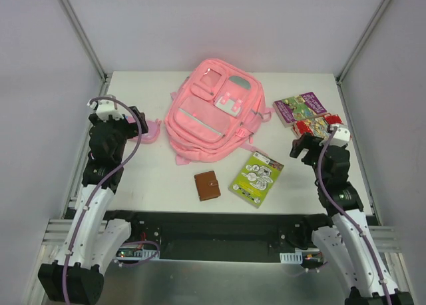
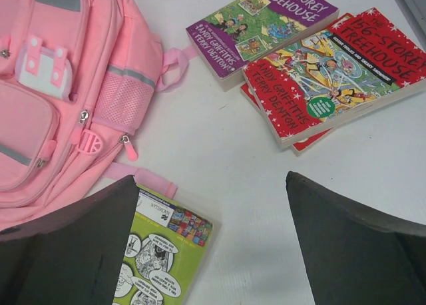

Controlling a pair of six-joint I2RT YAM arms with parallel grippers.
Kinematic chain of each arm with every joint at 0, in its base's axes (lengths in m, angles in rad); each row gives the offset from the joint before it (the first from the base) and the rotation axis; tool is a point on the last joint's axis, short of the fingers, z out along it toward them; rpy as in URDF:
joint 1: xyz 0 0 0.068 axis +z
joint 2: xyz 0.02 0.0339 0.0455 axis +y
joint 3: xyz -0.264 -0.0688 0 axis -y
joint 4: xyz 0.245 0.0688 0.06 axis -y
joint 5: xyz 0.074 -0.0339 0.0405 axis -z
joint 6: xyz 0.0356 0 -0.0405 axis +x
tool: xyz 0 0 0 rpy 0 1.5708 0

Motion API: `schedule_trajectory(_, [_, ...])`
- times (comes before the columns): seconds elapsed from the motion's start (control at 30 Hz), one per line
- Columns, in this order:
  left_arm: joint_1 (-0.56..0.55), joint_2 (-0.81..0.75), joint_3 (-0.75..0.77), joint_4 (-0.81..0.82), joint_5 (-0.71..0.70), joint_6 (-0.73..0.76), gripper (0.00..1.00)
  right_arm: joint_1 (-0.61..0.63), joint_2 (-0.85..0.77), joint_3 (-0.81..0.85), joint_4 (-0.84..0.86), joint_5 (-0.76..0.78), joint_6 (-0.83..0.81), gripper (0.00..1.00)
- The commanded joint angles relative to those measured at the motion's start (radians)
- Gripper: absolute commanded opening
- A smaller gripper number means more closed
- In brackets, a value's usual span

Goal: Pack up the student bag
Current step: Unzip the student bag at the center of the board.

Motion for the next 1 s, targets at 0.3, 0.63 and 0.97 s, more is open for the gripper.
schedule_trajectory(0.3, [-0.006, -0.043, 0.085, -0.239, 0.142, -0.253, 0.99, 0.002, 0.086, 0.144, -0.131, -0.143, 0.008, 0.96])
schedule_trajectory(0.63, [-0.006, 0.022, 0.082, -0.225, 0.378, -0.239, 0.99, 0.002, 0.172, 0.144, -0.133, -0.298, 0.172, 0.97])
schedule_trajectory(0.97, [-0.061, 0.187, 0.079, -0.213, 0.437, -0.193, 0.99, 0.036, 0.452, 0.176, -0.012, -0.469, 0.295, 0.99])
